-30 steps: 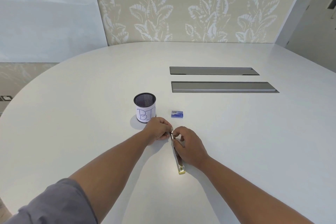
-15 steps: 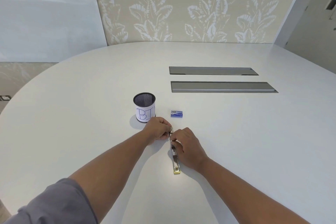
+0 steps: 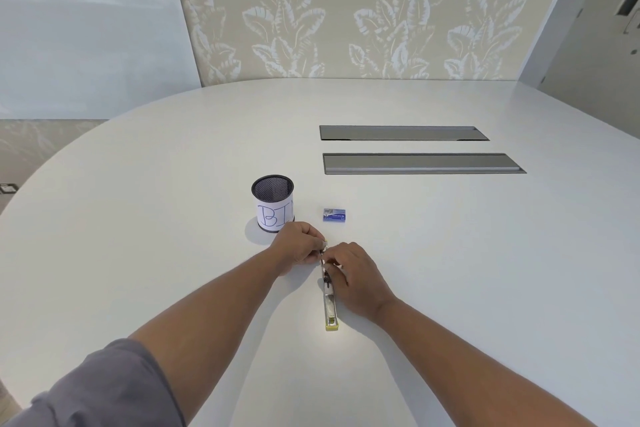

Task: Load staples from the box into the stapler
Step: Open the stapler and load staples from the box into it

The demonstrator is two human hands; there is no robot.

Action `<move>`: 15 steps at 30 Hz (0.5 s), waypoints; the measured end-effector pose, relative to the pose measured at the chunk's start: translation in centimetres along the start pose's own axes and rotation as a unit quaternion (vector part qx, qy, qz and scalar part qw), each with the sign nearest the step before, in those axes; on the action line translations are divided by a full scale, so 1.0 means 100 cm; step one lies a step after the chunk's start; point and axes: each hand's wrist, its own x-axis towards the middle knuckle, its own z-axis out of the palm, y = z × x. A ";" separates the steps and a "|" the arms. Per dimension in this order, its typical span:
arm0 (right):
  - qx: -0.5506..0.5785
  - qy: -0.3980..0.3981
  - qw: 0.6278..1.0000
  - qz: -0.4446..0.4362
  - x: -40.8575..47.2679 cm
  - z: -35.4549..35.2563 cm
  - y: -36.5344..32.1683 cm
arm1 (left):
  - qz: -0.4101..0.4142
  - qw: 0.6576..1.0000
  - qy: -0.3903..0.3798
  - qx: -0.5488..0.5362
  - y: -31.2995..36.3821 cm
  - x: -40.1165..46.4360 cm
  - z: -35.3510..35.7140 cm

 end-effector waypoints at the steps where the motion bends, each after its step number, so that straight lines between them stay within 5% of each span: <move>1: 0.025 -0.006 0.999 0.027 0.002 -0.001 0.001 | 0.001 1.000 0.000 0.001 0.000 0.000 0.000; 5: 0.140 -0.009 0.981 0.135 0.013 -0.007 -0.002 | -0.001 1.000 -0.008 0.012 0.000 -0.001 -0.001; 15: 0.127 -0.032 0.966 0.224 0.024 -0.011 0.000 | -0.005 1.000 -0.004 0.012 0.000 0.000 0.000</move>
